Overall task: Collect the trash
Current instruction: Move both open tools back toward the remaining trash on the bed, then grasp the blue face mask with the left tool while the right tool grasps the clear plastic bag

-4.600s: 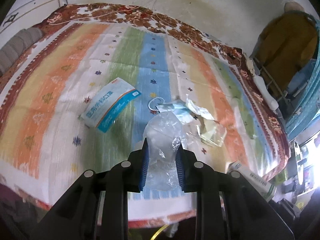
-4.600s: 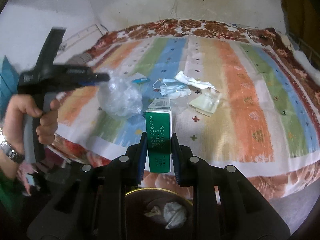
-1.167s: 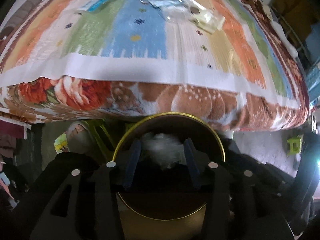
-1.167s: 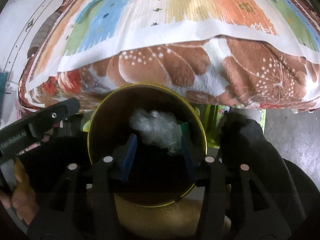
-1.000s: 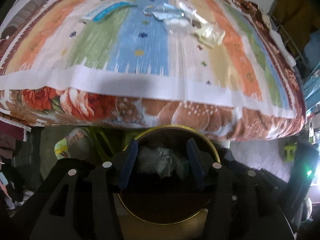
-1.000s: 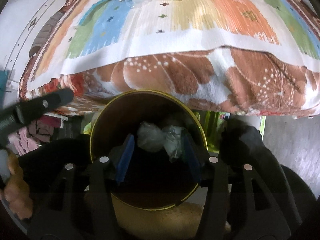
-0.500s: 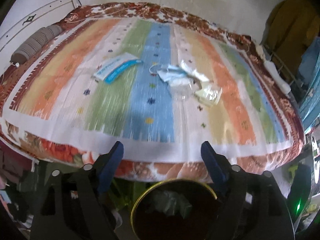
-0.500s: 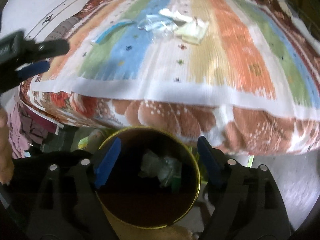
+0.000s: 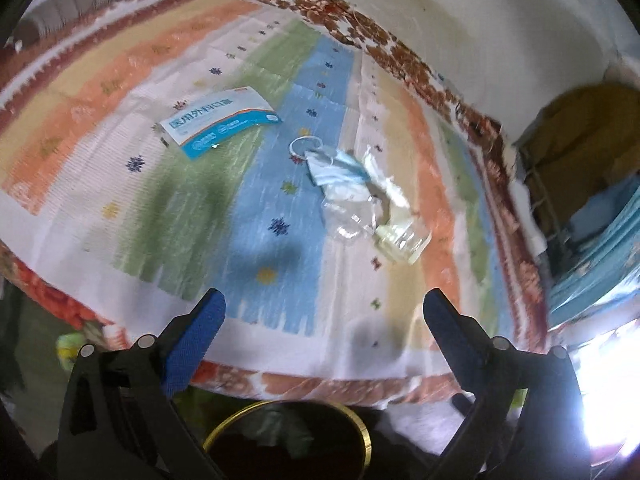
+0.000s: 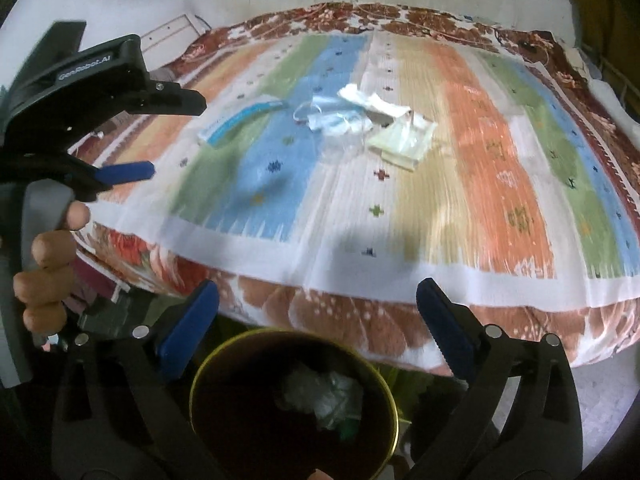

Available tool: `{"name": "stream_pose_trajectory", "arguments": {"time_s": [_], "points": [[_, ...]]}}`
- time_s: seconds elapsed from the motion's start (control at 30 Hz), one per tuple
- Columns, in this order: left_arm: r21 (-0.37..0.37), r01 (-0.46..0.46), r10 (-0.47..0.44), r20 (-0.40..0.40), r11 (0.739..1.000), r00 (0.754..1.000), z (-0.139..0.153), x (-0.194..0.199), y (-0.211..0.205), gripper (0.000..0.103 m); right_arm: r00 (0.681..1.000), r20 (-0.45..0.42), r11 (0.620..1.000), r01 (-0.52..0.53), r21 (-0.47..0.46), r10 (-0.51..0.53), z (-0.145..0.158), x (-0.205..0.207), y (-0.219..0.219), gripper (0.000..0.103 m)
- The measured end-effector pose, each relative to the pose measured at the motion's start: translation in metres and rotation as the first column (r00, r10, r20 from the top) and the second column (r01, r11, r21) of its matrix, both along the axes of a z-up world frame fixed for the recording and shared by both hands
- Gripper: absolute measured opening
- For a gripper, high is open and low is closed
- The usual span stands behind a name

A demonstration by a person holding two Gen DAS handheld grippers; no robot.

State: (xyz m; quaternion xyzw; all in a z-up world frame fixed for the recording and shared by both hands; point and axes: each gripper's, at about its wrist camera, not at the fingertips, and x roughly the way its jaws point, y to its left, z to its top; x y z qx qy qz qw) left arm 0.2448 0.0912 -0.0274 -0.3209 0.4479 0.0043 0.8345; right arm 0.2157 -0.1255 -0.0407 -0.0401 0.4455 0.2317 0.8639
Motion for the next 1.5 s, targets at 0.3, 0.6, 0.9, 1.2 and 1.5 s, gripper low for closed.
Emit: {"name": "stream_pose_trajectory", "arguments": {"time_s": [0.3, 0.6, 0.9, 1.2, 1.5], "points": [[-0.049, 0.031, -0.026, 0.097, 0.998, 0.995, -0.004, 0.025, 0.013, 0.097, 0.999, 0.035, 0.999, -0.011, 0.043, 0.009, 0.001, 0.022, 0.007, 0.094], [-0.159, 0.088, -0.063, 0.155, 0.983, 0.986, -0.012, 0.051, 0.031, 0.097, 0.993, 0.118, 0.998, -0.002, 0.058, -0.005, 0.001, 0.055, 0.011, 0.094], [-0.206, 0.156, -0.126, 0.153, 0.966, 0.98, -0.023, 0.084, 0.034, 0.087, 0.993, 0.118, 0.998, -0.03, 0.061, 0.023, -0.012, 0.093, 0.018, 0.094], [-0.193, 0.166, -0.146, 0.115, 0.967, 0.983, -0.039, 0.123, 0.041, 0.08, 0.984, 0.125, 0.991, -0.13, 0.039, 0.125, -0.015, 0.131, 0.042, 0.094], [-0.219, 0.16, -0.147, 0.072, 0.963, 0.986, -0.062, 0.152, 0.044, 0.07, 0.949, 0.149, 0.96, -0.274, -0.052, 0.279, -0.021, 0.155, 0.07, 0.092]]}}
